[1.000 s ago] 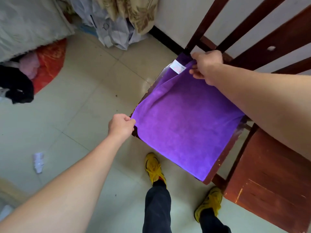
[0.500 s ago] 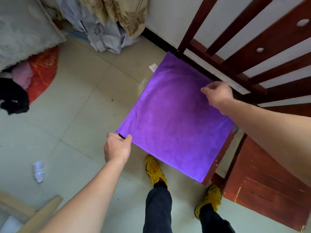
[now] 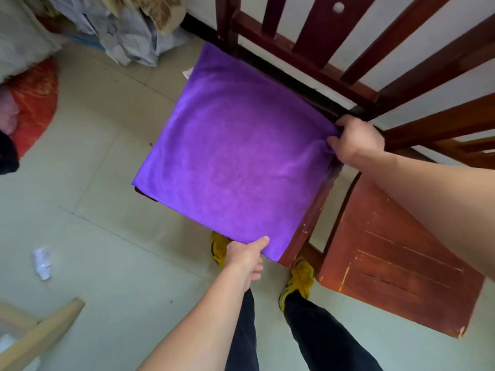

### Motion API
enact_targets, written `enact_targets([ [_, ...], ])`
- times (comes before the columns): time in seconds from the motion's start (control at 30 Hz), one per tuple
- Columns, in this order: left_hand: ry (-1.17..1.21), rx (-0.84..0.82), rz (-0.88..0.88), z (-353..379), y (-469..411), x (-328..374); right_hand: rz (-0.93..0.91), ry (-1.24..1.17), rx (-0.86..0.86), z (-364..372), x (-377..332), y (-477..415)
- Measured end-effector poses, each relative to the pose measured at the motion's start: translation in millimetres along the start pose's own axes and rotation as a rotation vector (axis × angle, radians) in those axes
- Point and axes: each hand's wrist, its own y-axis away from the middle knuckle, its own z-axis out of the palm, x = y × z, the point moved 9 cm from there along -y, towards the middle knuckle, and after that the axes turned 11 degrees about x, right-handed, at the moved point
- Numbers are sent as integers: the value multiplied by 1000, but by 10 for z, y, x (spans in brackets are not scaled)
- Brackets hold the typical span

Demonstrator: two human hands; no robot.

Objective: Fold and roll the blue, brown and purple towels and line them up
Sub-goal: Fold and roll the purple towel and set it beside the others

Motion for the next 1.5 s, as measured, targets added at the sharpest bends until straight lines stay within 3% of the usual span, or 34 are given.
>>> enact_targets([
  [0.1, 137, 102, -22, 211, 61, -192, -20, -182, 54, -70, 184, 66],
  [0.27, 368, 195, -4, 274, 192, -368, 155, -611, -69, -66, 486, 202],
  [0.47, 599, 422, 149, -515, 589, -294, 240, -942, -156, -429, 652, 503],
  [0.77, 644, 466, 423, -1930, 1512, 477, 201, -1005, -29, -1565, 332, 899],
  [1.13, 413, 380, 825, -3019, 2608, 1618, 332, -977, 260, -2834, 162, 1643],
  [1.37, 209, 327, 880, -3392, 3165, 1667, 472, -931, 276, -3184, 235, 2386],
  [1.5, 102, 312, 879, -3397, 3255, 1674, 461, -907, 248, -3212, 259, 2545],
])
